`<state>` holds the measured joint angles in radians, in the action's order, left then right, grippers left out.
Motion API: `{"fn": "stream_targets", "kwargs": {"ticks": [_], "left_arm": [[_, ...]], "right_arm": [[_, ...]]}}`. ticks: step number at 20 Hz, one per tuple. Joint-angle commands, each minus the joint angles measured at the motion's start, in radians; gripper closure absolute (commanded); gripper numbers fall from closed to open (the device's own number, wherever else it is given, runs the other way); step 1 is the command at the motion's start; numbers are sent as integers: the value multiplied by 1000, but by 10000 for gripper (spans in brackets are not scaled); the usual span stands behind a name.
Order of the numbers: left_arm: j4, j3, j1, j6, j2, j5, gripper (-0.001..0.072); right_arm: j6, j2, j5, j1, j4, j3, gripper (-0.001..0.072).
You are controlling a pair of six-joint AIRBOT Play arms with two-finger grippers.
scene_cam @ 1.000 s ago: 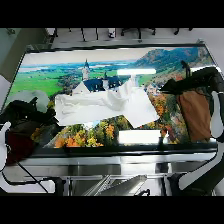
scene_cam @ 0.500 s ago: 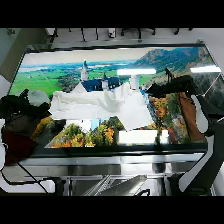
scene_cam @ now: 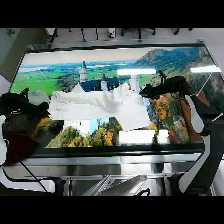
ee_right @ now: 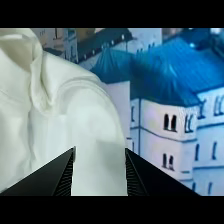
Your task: Fold the shirts.
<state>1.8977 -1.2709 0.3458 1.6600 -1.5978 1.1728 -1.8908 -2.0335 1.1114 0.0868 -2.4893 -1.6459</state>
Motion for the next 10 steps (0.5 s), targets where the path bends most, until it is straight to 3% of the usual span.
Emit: {"fn": "stream_targets", "kwargs": {"ticks": [1, 4, 10], "left_arm": [[-3, -61, -12, 0, -53, 63, 694], [2, -102, -22, 0, -71, 69, 694], [7, -93, -21, 16, -71, 61, 694]], "right_arm": [[57, 0, -39, -6, 38, -13, 348], [146, 0, -36, 4, 127, -45, 348], [196, -20, 52, -11, 130, -50, 348]]}}
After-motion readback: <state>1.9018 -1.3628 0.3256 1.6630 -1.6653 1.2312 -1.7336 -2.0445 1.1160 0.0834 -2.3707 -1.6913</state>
